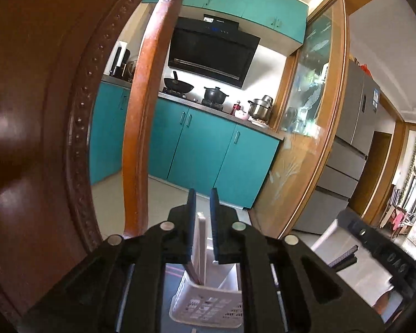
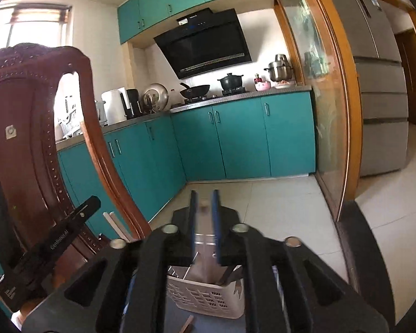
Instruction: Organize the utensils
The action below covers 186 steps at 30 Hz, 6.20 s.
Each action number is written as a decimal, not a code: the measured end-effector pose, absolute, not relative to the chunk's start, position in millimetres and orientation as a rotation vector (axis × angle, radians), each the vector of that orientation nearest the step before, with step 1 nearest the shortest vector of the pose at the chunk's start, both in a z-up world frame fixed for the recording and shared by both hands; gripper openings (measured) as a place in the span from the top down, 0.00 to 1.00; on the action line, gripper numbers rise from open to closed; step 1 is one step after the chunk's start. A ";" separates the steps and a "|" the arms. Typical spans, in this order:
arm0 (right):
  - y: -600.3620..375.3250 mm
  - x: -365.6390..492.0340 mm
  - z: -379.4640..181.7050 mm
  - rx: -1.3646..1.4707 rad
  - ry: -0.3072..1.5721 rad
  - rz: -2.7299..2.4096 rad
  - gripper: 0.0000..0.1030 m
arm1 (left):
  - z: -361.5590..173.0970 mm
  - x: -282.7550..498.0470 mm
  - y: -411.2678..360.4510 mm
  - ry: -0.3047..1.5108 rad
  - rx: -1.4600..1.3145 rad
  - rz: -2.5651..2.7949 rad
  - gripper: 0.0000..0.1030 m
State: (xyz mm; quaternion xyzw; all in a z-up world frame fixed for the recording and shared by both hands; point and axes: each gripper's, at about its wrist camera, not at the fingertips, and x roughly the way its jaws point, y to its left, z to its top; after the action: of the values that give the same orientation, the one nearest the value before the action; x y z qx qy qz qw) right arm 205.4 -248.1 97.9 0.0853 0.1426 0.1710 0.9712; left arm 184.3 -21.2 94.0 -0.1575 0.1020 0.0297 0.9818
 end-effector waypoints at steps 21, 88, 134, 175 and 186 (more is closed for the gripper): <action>-199.0 194.5 -64.4 0.048 0.864 0.353 0.67 | -26.1 110.5 0.9 0.627 -0.133 0.241 0.71; -208.4 209.6 -114.5 -0.083 1.057 0.281 0.94 | -106.9 231.0 -95.8 0.987 -0.039 0.009 0.92; -236.9 216.8 93.3 0.173 0.336 0.326 0.91 | 87.0 229.9 -41.7 0.270 -0.187 0.022 0.88; -232.1 -41.4 52.7 -0.055 0.318 0.091 0.03 | 42.1 -42.5 -38.2 0.250 -0.045 0.115 0.04; -234.2 -41.9 45.8 -0.044 0.350 0.086 0.03 | 43.5 -44.0 -39.3 0.259 -0.035 0.107 0.04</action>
State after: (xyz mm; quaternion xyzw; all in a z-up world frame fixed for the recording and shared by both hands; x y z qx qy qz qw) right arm -41.9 -234.2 45.8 -0.0220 0.1741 0.0427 0.9836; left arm -44.0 -39.3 43.5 -0.0172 0.1293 0.0531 0.9900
